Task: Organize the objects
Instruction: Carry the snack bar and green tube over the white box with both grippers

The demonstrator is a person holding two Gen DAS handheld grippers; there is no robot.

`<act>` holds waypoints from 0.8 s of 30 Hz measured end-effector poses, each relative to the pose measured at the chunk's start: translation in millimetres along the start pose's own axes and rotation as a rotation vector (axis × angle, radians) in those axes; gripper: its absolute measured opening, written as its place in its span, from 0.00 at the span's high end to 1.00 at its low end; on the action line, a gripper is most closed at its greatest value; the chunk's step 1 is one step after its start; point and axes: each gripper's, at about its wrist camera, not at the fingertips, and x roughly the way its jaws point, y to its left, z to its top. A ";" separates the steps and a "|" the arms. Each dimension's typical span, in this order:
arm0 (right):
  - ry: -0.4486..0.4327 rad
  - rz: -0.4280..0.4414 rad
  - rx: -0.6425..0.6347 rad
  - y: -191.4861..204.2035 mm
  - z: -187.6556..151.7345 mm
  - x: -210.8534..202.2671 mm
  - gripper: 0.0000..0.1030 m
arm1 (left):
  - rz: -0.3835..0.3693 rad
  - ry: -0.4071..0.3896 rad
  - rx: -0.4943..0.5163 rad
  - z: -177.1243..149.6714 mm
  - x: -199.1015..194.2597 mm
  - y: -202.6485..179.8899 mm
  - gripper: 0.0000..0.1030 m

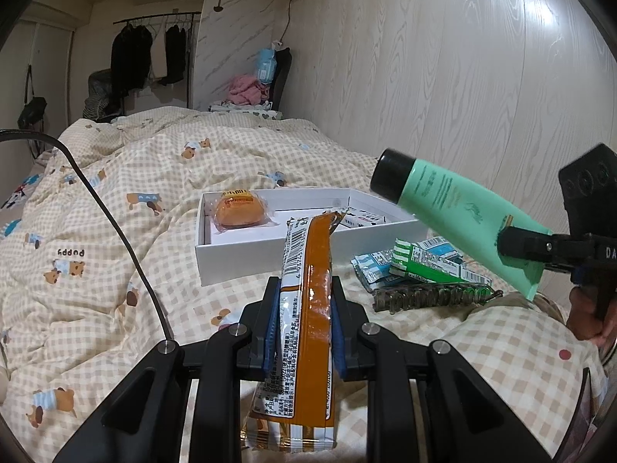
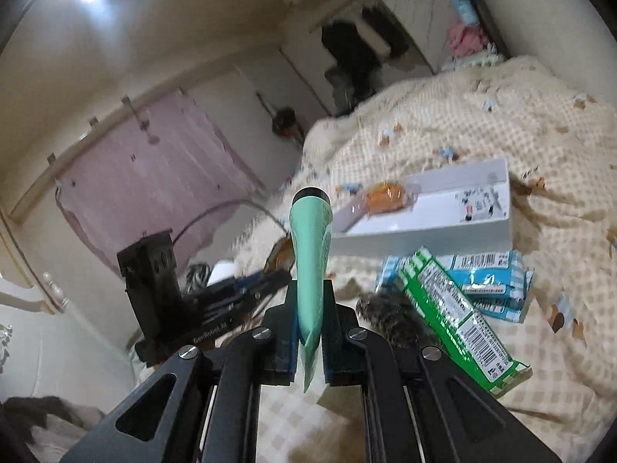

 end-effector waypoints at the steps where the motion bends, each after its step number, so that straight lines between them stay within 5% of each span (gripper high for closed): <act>1: -0.010 -0.007 -0.006 0.7 -2.2 0.6 0.90 | -0.001 0.000 0.000 0.0 -0.1 0.1 0.76; 24: -0.021 0.036 0.076 -18.6 -17.8 0.1 0.90 | 0.004 -0.002 -0.035 0.0 1.0 5.5 0.76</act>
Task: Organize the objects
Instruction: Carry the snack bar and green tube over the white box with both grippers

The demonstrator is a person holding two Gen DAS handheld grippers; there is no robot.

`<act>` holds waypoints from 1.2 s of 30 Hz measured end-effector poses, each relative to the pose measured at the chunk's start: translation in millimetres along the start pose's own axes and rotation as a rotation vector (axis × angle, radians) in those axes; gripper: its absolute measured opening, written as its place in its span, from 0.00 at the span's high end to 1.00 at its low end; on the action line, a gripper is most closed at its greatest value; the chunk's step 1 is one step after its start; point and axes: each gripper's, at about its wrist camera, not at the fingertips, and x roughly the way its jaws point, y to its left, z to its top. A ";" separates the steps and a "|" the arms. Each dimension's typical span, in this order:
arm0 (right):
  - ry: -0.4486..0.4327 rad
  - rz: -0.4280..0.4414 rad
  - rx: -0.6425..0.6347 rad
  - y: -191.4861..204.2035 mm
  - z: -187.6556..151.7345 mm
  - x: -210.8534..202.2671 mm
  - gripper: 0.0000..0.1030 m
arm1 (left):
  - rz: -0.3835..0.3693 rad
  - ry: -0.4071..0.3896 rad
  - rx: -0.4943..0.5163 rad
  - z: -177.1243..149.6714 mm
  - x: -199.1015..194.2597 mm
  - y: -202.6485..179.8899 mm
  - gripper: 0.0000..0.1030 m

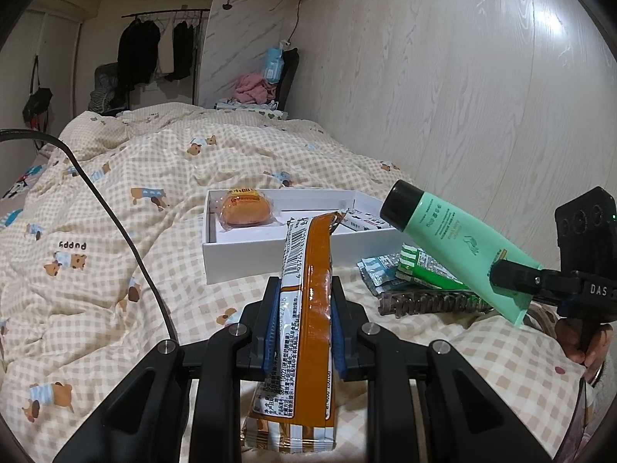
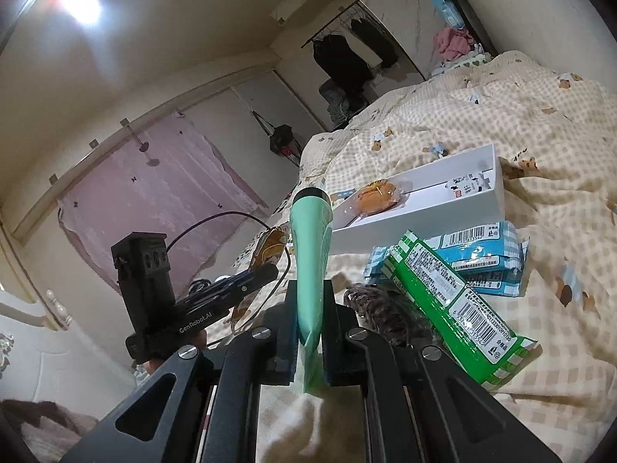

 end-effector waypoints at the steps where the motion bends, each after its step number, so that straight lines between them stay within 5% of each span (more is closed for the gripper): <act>1: 0.000 0.001 0.001 -0.4 0.0 -0.1 0.90 | -0.003 0.000 0.000 -0.2 -0.3 0.4 0.76; 11: 0.029 0.022 0.006 0.7 11.5 0.3 0.90 | -0.022 -0.002 -0.034 10.1 -5.1 4.9 0.76; 18: -0.052 0.066 -0.083 32.6 72.6 -15.0 0.90 | 0.033 -0.169 -0.035 66.5 -41.7 6.5 0.76; 28: -0.198 0.131 -0.100 57.6 134.6 29.3 0.90 | 0.082 -0.450 -0.067 150.6 -54.3 -3.6 0.76; 32: -0.279 0.116 -0.040 39.3 128.2 46.9 0.90 | 0.154 -0.414 -0.094 152.2 -15.8 3.8 0.76; 36: -0.223 -0.014 0.012 10.0 114.1 72.9 0.90 | 0.147 -0.251 -0.187 130.6 43.6 28.0 0.76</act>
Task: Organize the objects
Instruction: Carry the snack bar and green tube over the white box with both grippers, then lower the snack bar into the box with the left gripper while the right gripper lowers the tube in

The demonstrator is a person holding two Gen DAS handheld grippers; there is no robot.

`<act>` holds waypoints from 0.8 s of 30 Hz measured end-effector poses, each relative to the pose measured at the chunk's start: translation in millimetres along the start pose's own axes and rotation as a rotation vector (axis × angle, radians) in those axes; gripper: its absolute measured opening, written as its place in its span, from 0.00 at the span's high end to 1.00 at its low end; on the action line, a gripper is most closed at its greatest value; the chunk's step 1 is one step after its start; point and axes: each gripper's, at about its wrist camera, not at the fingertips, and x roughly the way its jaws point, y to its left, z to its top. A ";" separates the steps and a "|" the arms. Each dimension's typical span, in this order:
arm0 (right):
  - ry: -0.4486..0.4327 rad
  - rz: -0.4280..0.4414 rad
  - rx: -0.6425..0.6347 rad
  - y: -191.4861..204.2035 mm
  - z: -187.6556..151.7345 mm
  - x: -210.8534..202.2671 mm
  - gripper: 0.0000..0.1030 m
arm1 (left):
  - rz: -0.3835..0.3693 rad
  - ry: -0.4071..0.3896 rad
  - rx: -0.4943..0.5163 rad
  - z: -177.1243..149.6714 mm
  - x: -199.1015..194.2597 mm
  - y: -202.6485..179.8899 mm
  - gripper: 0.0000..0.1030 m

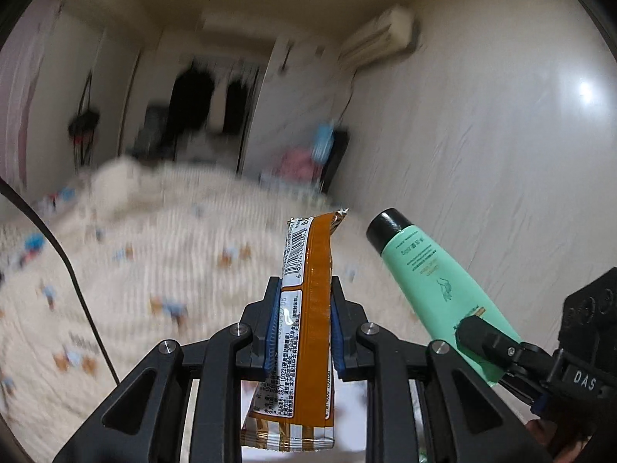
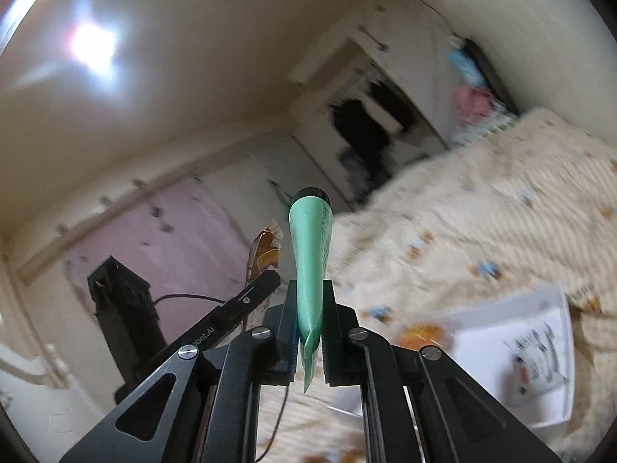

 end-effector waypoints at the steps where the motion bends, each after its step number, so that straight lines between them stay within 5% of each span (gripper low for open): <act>1: 0.021 -0.026 0.021 -8.5 -2.7 6.3 0.90 | 0.005 0.033 -0.014 -6.4 10.3 4.3 0.76; 10: 0.116 -0.181 0.188 -58.9 -23.5 28.8 0.90 | 0.089 0.318 0.023 -62.0 82.4 16.4 0.76; 24: 0.275 -0.421 0.041 -53.4 -46.7 57.7 0.90 | 0.152 0.414 0.154 -86.2 105.4 2.7 0.77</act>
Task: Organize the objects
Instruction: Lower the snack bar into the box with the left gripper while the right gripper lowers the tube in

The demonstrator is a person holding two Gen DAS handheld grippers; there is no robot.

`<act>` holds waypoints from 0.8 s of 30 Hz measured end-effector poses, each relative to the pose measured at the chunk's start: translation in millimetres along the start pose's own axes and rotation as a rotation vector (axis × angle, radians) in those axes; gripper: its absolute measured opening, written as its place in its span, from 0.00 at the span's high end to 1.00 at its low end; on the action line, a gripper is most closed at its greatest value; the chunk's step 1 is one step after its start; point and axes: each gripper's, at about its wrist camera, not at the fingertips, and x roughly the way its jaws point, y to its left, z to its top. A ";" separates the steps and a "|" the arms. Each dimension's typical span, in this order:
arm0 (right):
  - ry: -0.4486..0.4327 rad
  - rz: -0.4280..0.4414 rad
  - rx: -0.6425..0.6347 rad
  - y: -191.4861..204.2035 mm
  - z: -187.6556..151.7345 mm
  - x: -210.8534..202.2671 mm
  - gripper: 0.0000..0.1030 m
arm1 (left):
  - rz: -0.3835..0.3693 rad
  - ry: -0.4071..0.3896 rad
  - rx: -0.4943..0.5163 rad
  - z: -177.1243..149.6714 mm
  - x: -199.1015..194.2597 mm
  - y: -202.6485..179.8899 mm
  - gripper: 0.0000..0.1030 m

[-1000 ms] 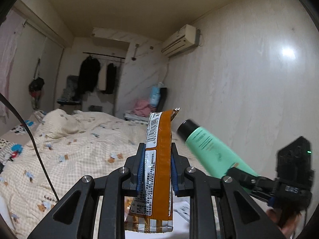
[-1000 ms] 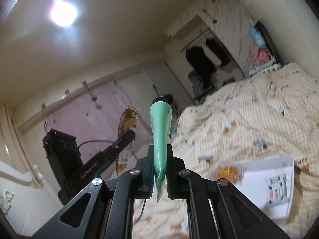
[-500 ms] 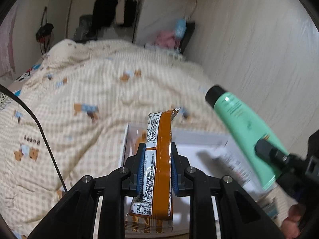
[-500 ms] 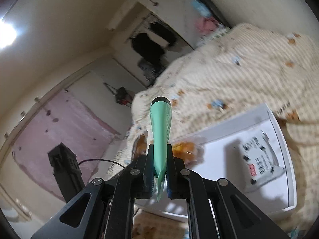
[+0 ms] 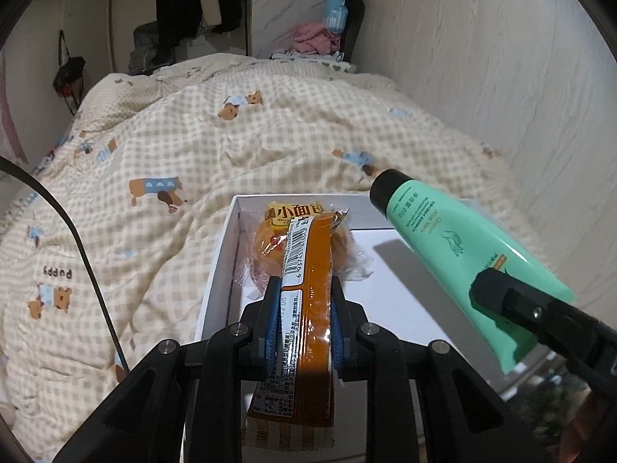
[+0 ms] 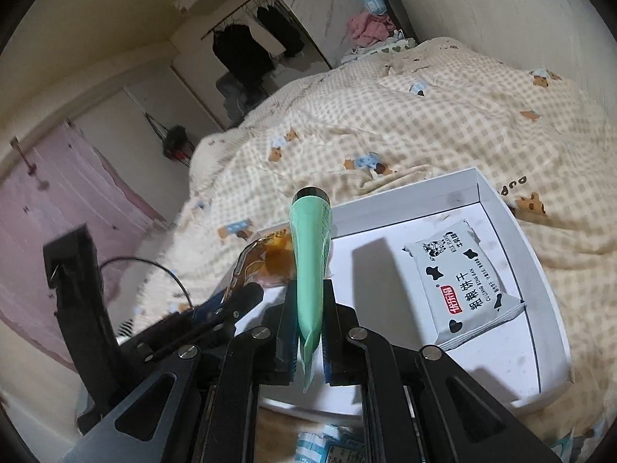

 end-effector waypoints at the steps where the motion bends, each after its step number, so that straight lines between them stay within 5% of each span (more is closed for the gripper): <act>1: 0.008 -0.012 -0.008 1.0 -0.7 2.3 0.90 | 0.000 0.001 0.004 0.4 1.0 -0.1 0.77; 17: 0.050 -0.054 -0.033 4.8 -2.9 9.2 0.90 | 0.045 -0.002 0.058 -6.4 -2.4 -8.6 0.75; 24: 0.035 -0.049 -0.031 6.1 -2.8 3.8 0.86 | 0.024 -0.021 0.017 -6.0 -7.2 -0.6 0.56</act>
